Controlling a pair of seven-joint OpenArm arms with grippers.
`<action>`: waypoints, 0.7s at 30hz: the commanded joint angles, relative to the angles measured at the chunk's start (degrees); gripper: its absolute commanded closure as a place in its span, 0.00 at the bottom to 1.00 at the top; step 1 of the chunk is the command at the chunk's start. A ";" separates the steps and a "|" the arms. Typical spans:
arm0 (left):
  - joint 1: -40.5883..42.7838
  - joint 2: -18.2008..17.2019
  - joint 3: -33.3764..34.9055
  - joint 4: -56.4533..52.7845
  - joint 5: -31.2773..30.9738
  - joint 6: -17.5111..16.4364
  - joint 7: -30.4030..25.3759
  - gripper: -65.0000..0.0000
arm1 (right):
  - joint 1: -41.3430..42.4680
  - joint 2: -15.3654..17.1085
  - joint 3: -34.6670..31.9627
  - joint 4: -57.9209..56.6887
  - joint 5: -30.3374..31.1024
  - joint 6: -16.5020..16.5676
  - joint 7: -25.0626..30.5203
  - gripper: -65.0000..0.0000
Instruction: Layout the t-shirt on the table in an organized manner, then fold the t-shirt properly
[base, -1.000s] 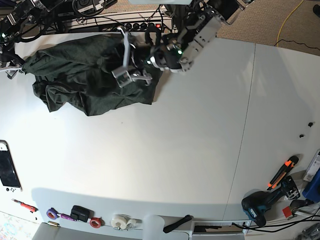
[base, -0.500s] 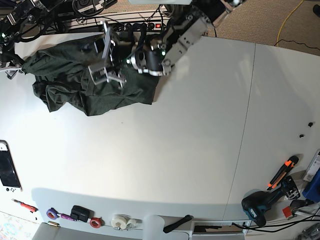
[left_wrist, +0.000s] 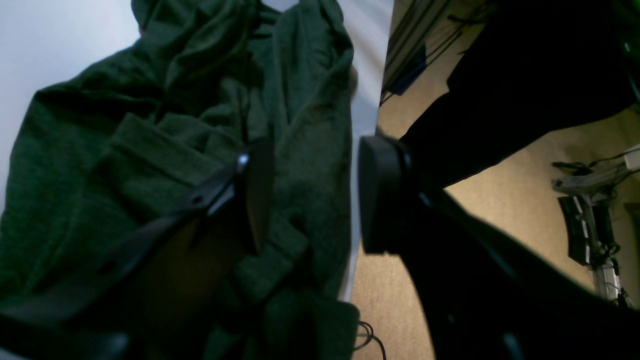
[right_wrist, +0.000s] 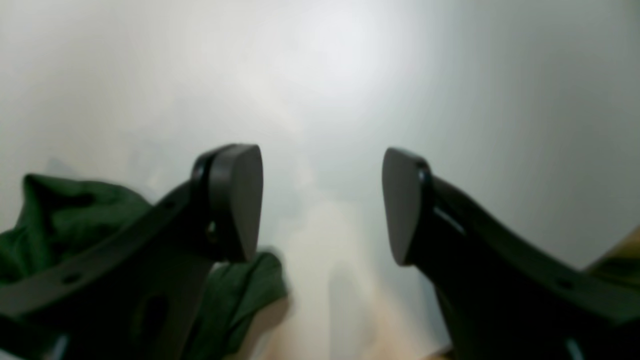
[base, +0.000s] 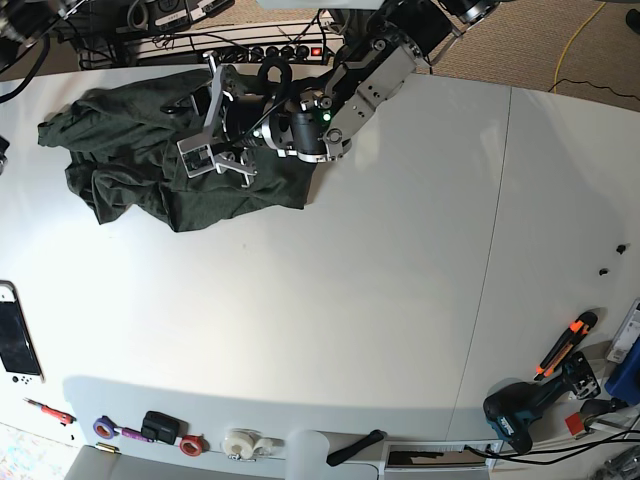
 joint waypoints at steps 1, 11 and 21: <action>-0.74 0.98 0.07 0.98 -0.96 -0.26 -1.36 0.57 | 1.53 3.28 0.28 -2.69 3.06 1.86 -0.57 0.43; -0.79 0.98 0.07 0.98 2.29 -0.04 -2.69 0.57 | 7.34 8.33 -0.59 -25.68 30.91 14.77 -15.96 0.43; -0.76 0.98 0.07 0.98 2.29 1.01 -3.02 0.57 | 7.37 8.15 -7.93 -27.17 27.65 14.77 -10.93 0.43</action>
